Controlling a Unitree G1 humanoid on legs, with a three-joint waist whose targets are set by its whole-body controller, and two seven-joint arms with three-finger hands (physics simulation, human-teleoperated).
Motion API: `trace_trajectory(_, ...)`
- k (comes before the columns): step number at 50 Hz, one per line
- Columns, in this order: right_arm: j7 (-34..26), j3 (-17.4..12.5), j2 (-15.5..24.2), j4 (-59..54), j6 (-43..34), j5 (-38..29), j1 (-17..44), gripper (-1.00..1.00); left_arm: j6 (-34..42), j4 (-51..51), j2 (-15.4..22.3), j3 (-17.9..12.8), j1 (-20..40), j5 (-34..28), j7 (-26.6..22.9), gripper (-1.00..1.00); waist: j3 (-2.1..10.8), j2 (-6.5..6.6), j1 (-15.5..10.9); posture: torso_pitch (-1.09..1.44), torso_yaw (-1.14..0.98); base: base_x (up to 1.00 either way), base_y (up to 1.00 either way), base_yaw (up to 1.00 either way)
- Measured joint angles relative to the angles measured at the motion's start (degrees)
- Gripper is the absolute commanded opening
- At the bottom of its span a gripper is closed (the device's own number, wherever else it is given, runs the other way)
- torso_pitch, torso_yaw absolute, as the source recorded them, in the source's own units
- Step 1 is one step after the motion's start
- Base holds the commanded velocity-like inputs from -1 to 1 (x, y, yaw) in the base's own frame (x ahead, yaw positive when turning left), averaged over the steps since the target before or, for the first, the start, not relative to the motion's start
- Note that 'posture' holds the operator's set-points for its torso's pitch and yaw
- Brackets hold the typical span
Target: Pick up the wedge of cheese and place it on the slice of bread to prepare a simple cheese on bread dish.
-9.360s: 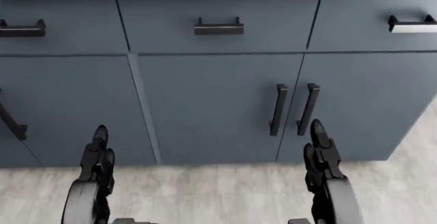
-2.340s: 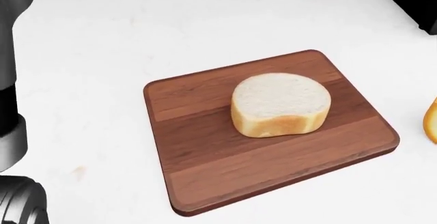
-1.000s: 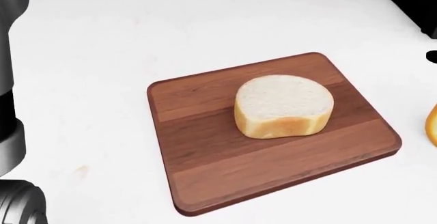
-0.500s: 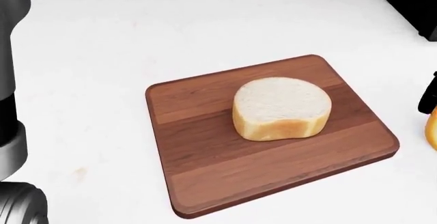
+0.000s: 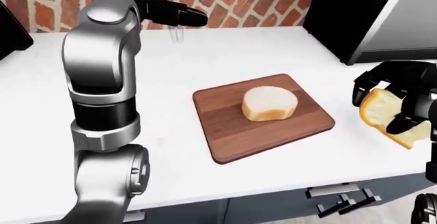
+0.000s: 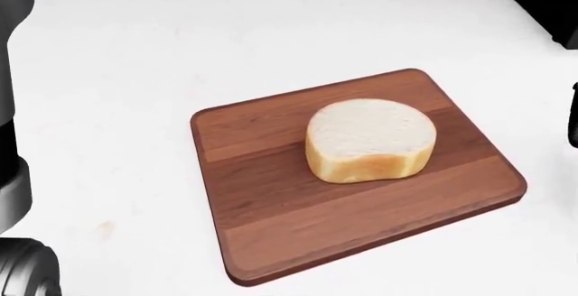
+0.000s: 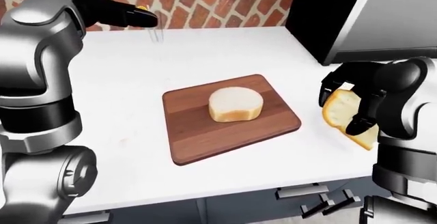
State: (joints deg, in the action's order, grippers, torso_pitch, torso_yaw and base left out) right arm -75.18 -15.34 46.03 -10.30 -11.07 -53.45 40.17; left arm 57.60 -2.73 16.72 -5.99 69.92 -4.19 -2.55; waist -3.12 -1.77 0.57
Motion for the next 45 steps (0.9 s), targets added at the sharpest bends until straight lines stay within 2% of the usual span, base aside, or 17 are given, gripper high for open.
trace_trajectory(7, -1.9, 2.4, 0.1, -2.4, 0.4, -2.0, 6.5, -1.0, -0.6, -0.5, 0.3, -0.2, -0.4, 0.3, 0.2, 1.0, -0.04, 0.16, 0.0, 0.0, 0.0, 0.0, 0.0, 0.0)
trace_trajectory(15, -5.1, 5.5, -0.2, -6.5, 1.6, -4.8, 18.7, -1.0, -0.4, -0.1, 0.2, 0.0, -0.3, 0.7, 0.2, 1.0, -0.26, 0.69, 0.1, 0.0, 0.0, 0.0, 0.0, 0.0)
trace_trajectory(21, -5.7, 7.0, -1.6, -10.2, 3.3, -7.3, 24.9, -1.0, -0.4, -0.1, 0.7, -0.3, -0.4, 0.8, 0.2, 1.0, -0.35, 0.73, 0.2, 0.0, 0.0, 0.0, 0.0, 0.0)
trace_trajectory(31, -5.8, 9.3, -5.3, -17.2, 5.9, -10.9, 34.6, -1.0, -0.7, -0.6, 1.3, -0.4, -0.4, 0.8, -0.2, 1.0, -0.79, 1.48, 0.3, 0.0, 0.0, 0.0, 0.0, 0.0)
trace_trajectory(45, -5.4, 10.9, -10.2, -21.9, 8.3, -13.6, 42.2, -1.0, -2.7, -3.6, 3.5, -1.2, -0.2, 0.7, -0.8, 1.0, -1.19, 2.03, 0.4, 0.0, 0.0, 0.0, 0.0, 0.0)
